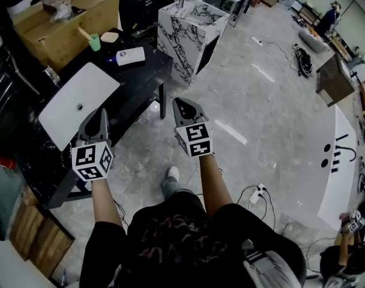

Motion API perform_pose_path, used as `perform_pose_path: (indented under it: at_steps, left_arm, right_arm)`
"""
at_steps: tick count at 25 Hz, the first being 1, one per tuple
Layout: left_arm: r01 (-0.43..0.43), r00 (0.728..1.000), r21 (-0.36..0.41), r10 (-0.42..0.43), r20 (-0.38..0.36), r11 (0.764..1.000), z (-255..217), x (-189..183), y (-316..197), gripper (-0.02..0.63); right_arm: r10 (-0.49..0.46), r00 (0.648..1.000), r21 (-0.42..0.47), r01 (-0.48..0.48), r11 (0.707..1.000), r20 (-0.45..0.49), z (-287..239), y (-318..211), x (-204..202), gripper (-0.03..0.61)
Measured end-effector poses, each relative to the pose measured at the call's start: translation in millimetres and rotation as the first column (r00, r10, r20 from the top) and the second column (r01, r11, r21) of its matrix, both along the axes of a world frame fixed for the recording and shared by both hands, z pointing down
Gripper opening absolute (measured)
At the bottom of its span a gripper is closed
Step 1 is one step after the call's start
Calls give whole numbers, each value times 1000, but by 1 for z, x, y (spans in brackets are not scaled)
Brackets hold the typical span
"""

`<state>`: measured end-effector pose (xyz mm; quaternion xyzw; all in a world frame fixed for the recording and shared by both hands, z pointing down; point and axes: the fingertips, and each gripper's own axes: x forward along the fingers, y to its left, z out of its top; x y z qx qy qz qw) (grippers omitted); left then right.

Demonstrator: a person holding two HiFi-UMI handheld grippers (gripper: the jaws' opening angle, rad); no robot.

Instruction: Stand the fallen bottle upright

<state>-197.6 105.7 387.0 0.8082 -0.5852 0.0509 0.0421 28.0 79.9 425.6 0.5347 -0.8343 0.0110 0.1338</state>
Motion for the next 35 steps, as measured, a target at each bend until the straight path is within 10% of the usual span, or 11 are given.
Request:
perform_pose_path:
  at_steps: [16,35]
  left_arm:
    - [108,994,-46,-107,20,993,5,37,-161,17]
    - [149,989,-84,-149,5,985,26,-3,-269,17]
  right_arm:
    - [-94,996,-33,94,995,8,8,-185,40,15]
    - [-142,988,-67,145,987,52,24,-297,-1,15]
